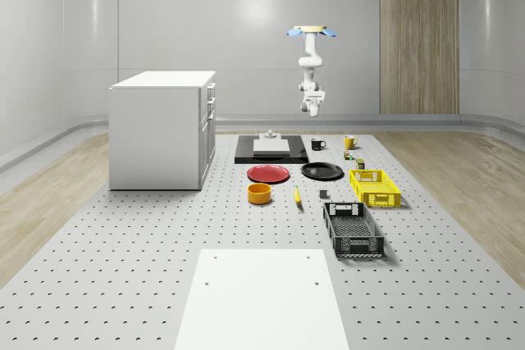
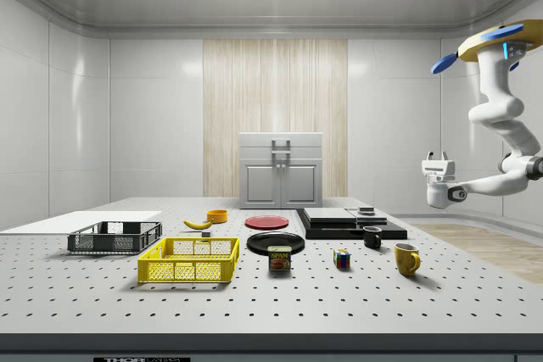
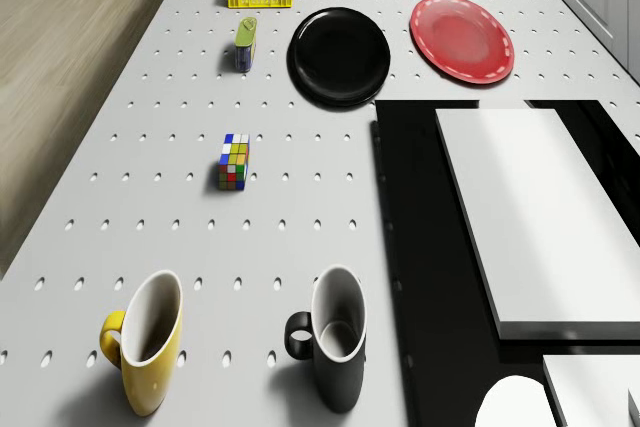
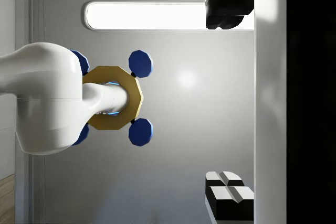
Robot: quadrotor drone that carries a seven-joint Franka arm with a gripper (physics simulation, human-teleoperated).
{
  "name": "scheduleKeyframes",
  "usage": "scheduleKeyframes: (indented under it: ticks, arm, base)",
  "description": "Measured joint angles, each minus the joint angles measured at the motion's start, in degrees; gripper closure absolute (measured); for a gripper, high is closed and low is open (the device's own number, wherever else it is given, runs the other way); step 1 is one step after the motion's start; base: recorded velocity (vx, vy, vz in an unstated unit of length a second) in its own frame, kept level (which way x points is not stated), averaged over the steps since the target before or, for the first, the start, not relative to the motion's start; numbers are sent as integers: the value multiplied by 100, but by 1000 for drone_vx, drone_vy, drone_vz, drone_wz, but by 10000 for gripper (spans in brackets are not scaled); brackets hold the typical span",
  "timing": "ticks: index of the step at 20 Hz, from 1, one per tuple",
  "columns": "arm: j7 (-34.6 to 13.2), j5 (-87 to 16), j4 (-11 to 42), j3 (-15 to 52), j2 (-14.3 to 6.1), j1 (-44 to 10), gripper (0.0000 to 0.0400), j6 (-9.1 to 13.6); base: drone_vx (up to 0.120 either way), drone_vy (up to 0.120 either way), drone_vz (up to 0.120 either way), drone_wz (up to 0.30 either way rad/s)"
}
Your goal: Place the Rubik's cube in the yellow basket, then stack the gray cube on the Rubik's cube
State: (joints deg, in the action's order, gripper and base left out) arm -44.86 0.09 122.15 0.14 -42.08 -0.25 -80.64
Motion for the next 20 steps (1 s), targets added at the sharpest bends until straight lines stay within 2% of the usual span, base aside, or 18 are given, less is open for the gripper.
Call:
scheduleKeyframes:
  ticks: [7, 20]
  arm:
    - [3, 3, -412, 5, 156, -9, 0, 225]
    - [8, 5, -509, 13, 174, -20, 0, 247]
  base:
    - [120, 120, 0, 0]
    - [120, 120, 0, 0]
